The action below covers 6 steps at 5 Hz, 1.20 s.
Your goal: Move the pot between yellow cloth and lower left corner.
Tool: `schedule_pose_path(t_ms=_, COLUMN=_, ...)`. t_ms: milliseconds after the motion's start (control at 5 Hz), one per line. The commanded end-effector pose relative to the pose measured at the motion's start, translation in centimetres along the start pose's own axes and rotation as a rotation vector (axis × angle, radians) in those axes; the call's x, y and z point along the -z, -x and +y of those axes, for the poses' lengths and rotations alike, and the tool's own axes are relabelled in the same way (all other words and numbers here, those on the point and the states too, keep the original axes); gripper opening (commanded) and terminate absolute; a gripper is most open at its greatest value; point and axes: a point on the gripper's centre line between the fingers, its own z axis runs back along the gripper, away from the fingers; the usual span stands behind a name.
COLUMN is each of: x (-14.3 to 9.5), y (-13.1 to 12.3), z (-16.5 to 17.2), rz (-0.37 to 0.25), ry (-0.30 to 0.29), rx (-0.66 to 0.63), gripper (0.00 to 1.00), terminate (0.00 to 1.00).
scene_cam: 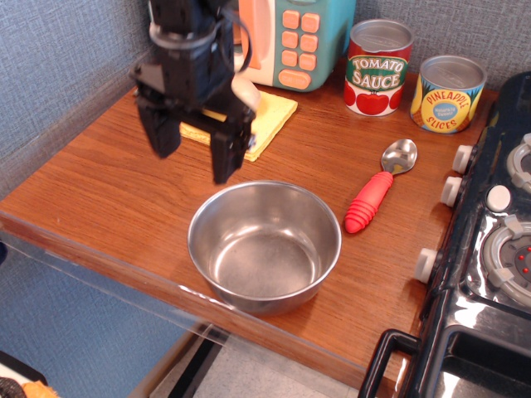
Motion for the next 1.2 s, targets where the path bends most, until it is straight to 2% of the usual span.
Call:
schedule_pose_path(t_ms=0, x=3.0, y=0.0, z=0.0, rz=0.024, ry=-0.016, rx=-0.036, gripper=1.0, terminate=0.0)
schedule_pose_path(t_ms=200, x=4.5, y=0.1, z=-0.8, rz=0.035, ry=0.017, rx=-0.047, gripper=1.0, terminate=0.0)
schedule_pose_path(t_ms=600, x=6.0, y=-0.1, z=-1.5, rz=0.025, ry=0.033, rx=-0.06, gripper=1.0, terminate=0.0)
schedule_pose_path(t_ms=800, x=6.4, y=-0.1, z=-1.5, rz=0.007, ry=0.029, rx=-0.084, gripper=0.0, terminate=0.0)
schedule_pose_path(t_ms=1000, x=6.5, y=-0.2, z=-1.4, rz=0.006, ry=0.03, rx=-0.088, gripper=0.0, terminate=0.0)
